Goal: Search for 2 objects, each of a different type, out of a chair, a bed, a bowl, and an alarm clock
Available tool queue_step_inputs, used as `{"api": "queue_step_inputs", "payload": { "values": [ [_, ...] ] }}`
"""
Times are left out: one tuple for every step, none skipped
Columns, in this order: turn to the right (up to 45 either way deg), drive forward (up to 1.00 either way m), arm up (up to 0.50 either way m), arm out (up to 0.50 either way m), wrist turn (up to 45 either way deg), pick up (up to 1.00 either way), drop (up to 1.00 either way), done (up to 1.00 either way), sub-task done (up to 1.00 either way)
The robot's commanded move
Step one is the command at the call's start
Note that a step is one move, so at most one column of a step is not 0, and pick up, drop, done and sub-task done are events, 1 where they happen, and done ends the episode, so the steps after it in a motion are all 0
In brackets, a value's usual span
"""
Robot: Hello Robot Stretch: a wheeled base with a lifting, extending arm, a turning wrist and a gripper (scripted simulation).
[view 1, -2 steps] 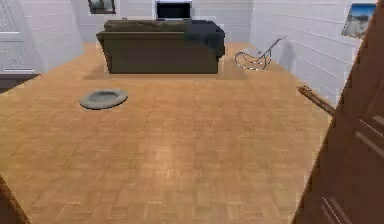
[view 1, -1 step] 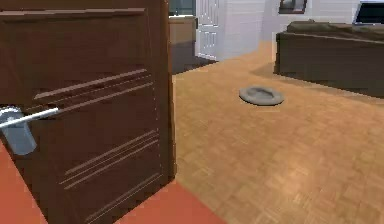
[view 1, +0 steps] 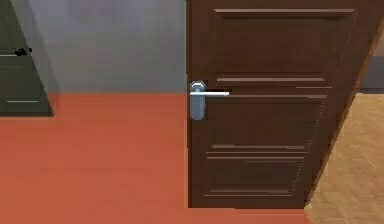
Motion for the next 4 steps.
{"api": "queue_step_inputs", "payload": {
  "values": [
    [-45.0, 0.00, 0.00, 0.00, 0.0, 0.00, 0.00, 0.00, 0.00],
    [-9.0, 0.00, 0.00, 0.00, 0.0, 0.00, 0.00, 0.00, 0.00],
    [0.0, 1.00, 0.00, 0.00, 0.0, 0.00, 0.00, 0.00, 0.00],
    [0.0, 1.00, 0.00, 0.00, 0.0, 0.00, 0.00, 0.00, 0.00]
  ]
}}
